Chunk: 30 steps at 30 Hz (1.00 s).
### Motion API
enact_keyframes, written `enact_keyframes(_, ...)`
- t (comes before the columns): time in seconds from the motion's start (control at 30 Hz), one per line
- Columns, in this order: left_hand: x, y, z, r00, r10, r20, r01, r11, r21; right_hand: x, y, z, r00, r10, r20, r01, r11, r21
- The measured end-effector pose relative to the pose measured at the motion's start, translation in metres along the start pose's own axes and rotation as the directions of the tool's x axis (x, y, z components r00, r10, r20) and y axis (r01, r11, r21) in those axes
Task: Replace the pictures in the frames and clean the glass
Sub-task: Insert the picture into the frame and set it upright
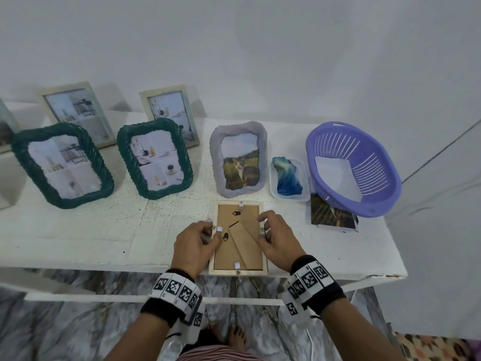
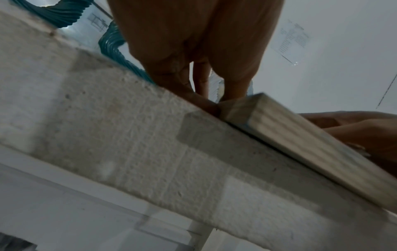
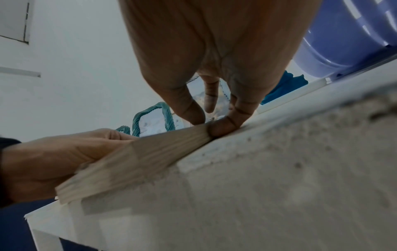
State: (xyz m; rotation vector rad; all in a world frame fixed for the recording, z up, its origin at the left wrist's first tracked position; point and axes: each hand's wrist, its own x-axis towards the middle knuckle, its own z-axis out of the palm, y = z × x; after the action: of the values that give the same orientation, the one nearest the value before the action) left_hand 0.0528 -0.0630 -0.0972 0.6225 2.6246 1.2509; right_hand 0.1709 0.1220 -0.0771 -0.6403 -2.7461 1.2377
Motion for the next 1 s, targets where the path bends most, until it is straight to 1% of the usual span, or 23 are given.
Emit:
enact_keyframes(0.13, 0.006, 0.003, 0.006, 1.0, -0.029, -0.005, 0.03, 0.997, 0.068, -0.002, 0.002, 0.002, 1.0, -0.001, -0.01, 0.002, 1.0, 0.022)
enact_keyframes(0.27, 0.009, 0.015, 0.012, 0.992, -0.126, -0.03, 0.129, 0.976, 0.178, -0.003, 0.001, 0.003, 1.0, -0.014, 0.006, 0.014, 1.0, 0.009)
enact_keyframes(0.33, 0.008, 0.02, 0.013, 0.984, -0.168, -0.052, 0.175, 0.97, 0.169, -0.003, 0.001, 0.004, 1.0, -0.019, 0.01, 0.019, 1.0, 0.001)
enact_keyframes(0.4, 0.008, 0.019, 0.011, 0.98, -0.193, -0.047, 0.197, 0.97, 0.139, -0.004, 0.002, 0.003, 1.0, -0.02, 0.019, 0.02, 1.0, -0.009)
enact_keyframes(0.53, 0.009, 0.011, 0.002, 0.985, -0.169, 0.025, 0.166, 0.983, 0.084, -0.002, 0.003, -0.002, 0.997, -0.027, 0.071, 0.032, 0.998, -0.063)
enact_keyframes(0.6, 0.006, 0.009, 0.0, 0.988, -0.145, 0.056, 0.14, 0.986, 0.09, 0.005, 0.002, -0.005, 0.998, -0.03, 0.053, 0.037, 0.991, -0.127)
enact_keyframes(0.63, 0.003, 0.009, 0.0, 0.99, -0.126, 0.061, 0.12, 0.989, 0.091, 0.009, 0.0, -0.006, 0.999, -0.014, 0.031, 0.02, 0.984, -0.178)
enact_keyframes(0.7, 0.0, 0.008, 0.001, 0.995, -0.083, 0.05, 0.079, 0.994, 0.08, 0.019, -0.007, -0.007, 1.0, 0.006, -0.021, -0.012, 0.949, -0.316)
enact_keyframes(0.77, -0.002, 0.006, 0.002, 0.997, -0.067, 0.035, 0.065, 0.996, 0.064, 0.03, -0.016, -0.007, 0.999, -0.002, -0.052, -0.019, 0.913, -0.407)
enact_keyframes(0.83, -0.003, 0.003, 0.003, 0.998, -0.062, 0.025, 0.061, 0.997, 0.048, 0.042, -0.023, -0.007, 0.999, 0.0, -0.036, -0.016, 0.893, -0.449)
enact_keyframes(0.9, -0.002, 0.002, 0.003, 0.998, -0.051, 0.025, 0.05, 0.998, 0.045, 0.053, -0.029, -0.007, 1.0, 0.031, 0.003, -0.025, 0.874, -0.485)
enact_keyframes(1.0, -0.001, 0.001, 0.004, 0.999, -0.04, 0.028, 0.039, 0.998, 0.048, 0.062, -0.035, -0.004, 0.999, 0.047, 0.021, -0.028, 0.838, -0.544)
